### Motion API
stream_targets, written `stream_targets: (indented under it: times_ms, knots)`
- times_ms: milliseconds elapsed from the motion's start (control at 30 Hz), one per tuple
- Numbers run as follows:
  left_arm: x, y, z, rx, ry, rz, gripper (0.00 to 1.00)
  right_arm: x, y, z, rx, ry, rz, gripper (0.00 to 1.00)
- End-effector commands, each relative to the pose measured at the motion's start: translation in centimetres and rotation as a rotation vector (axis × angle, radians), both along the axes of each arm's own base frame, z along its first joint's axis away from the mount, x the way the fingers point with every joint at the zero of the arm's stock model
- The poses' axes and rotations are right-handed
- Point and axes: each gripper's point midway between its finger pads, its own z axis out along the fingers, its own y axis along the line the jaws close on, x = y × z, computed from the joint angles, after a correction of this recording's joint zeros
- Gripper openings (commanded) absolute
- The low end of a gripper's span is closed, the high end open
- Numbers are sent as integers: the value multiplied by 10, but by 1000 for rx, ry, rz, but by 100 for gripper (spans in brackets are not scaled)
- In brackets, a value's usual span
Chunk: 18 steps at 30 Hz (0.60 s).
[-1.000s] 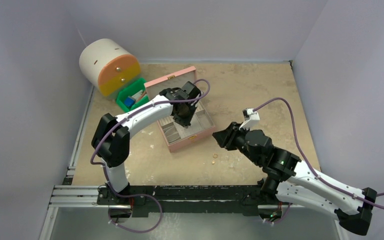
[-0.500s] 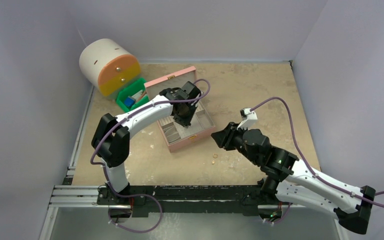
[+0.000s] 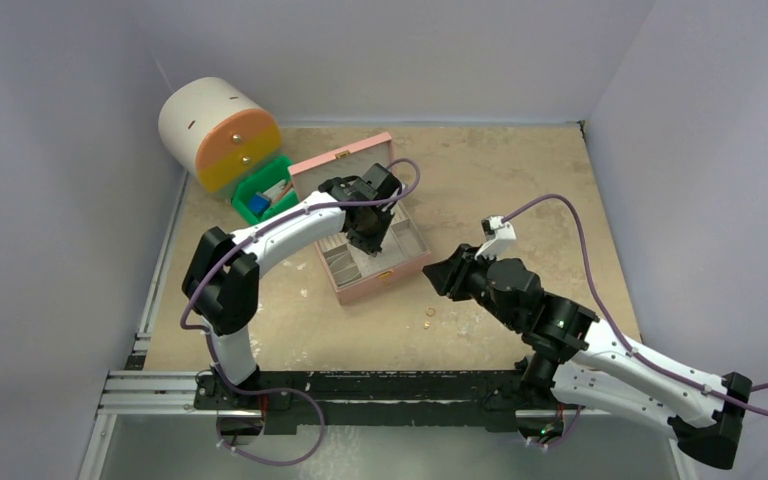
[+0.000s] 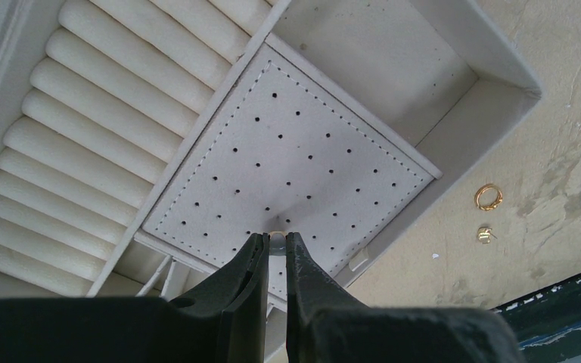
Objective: Organize the mixed jewelry
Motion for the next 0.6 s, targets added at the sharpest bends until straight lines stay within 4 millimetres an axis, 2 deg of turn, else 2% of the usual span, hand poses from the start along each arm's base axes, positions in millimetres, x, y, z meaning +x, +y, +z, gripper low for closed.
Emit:
stream_targets:
  times_ms: [0, 567]
  knots:
    - [-1, -5, 11, -39, -32, -29, 0, 3, 6, 21, 55, -41, 5, 37]
    - [-2, -4, 25, -67, -65, -31, 0, 4, 8, 25, 45, -45, 10, 37]
